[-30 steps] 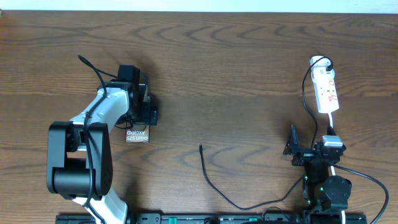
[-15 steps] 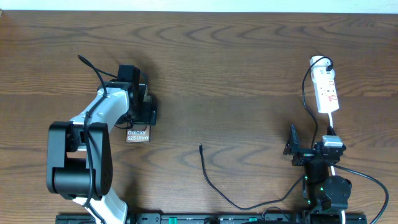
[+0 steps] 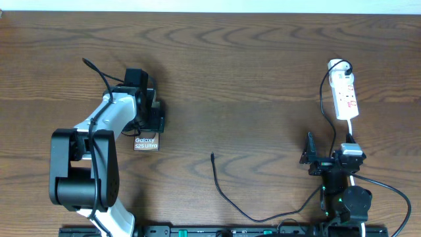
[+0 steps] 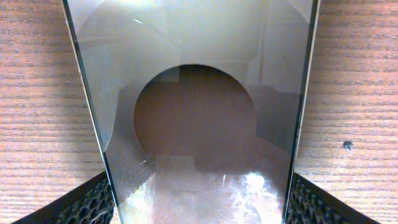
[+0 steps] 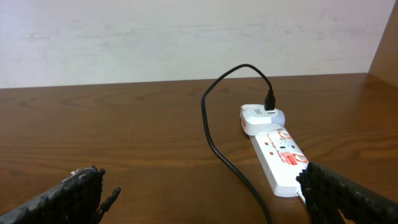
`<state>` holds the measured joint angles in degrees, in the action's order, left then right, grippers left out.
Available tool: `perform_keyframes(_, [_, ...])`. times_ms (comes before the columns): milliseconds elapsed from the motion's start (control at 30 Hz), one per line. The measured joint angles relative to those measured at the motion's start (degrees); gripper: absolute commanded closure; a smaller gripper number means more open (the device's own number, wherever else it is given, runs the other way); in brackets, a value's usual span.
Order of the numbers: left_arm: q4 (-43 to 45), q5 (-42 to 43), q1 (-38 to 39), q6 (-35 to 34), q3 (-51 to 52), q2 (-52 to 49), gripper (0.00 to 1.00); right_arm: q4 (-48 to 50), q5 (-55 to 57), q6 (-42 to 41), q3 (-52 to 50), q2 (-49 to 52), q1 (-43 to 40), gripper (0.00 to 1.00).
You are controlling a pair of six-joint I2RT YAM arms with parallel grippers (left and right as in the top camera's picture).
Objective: Plug charger to phone and switch on socket
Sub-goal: 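Lower the left gripper and close it on the phone box sides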
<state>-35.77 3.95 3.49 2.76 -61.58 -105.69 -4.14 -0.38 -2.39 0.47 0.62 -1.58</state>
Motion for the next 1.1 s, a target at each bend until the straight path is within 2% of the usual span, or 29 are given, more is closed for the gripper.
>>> perform_keyframes(233, [0.0, 0.0, 0.0, 0.0, 0.0, 0.0, 0.23, 0.0, 0.0, 0.0, 0.0, 0.0, 0.0, 0.01])
perform_keyframes(433, [0.0, 0.0, 0.0, 0.0, 0.0, 0.0, 0.28, 0.0, 0.0, 0.0, 0.0, 0.0, 0.0, 0.01])
perform_keyframes(467, [0.0, 0.0, 0.0, 0.0, 0.0, 0.0, 0.33, 0.0, 0.0, 0.0, 0.0, 0.0, 0.0, 0.01])
perform_keyframes(600, [0.0, 0.0, 0.0, 0.0, 0.0, 0.0, 0.62, 0.0, 0.0, 0.0, 0.0, 0.0, 0.0, 0.01])
perform_keyframes(633, [0.0, 0.0, 0.0, 0.0, 0.0, 0.0, 0.75, 0.0, 0.0, 0.0, 0.0, 0.0, 0.0, 0.01])
perform_keyframes(700, [0.0, 0.0, 0.0, 0.0, 0.0, 0.0, 0.92, 0.0, 0.0, 0.0, 0.0, 0.0, 0.0, 0.01])
perform_keyframes(1100, [-3.1, 0.2, 0.0, 0.0, -1.1, -0.3, 0.93, 0.0, 0.0, 0.0, 0.0, 0.0, 0.0, 0.01])
